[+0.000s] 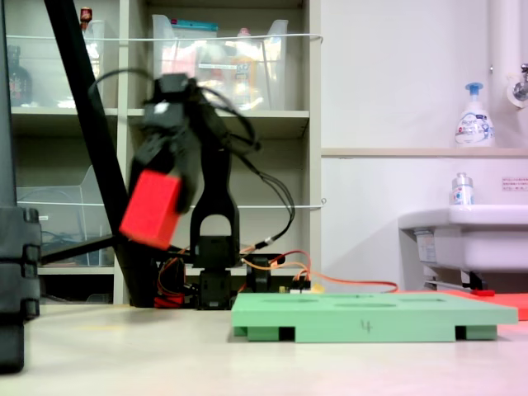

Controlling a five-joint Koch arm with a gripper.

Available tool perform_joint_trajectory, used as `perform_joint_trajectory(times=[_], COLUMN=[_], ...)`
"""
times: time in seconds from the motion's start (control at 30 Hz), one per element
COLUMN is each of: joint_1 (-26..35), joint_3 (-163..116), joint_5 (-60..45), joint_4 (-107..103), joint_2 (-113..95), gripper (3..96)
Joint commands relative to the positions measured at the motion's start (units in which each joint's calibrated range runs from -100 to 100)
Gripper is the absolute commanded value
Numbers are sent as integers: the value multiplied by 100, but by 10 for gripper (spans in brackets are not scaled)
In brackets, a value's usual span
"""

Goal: Put the square block into the corresponding hole

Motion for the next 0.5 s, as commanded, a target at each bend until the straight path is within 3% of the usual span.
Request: perform_joint_trajectory(times=[0.03,0.23,0.5], joint_1=[762,1812,2437], joint_3=[331,1069,3701], joint_5=[728,1675,2242], joint_4=[-284,-284,-284], joint_2=[-423,1393,4535], gripper=[204,209,209])
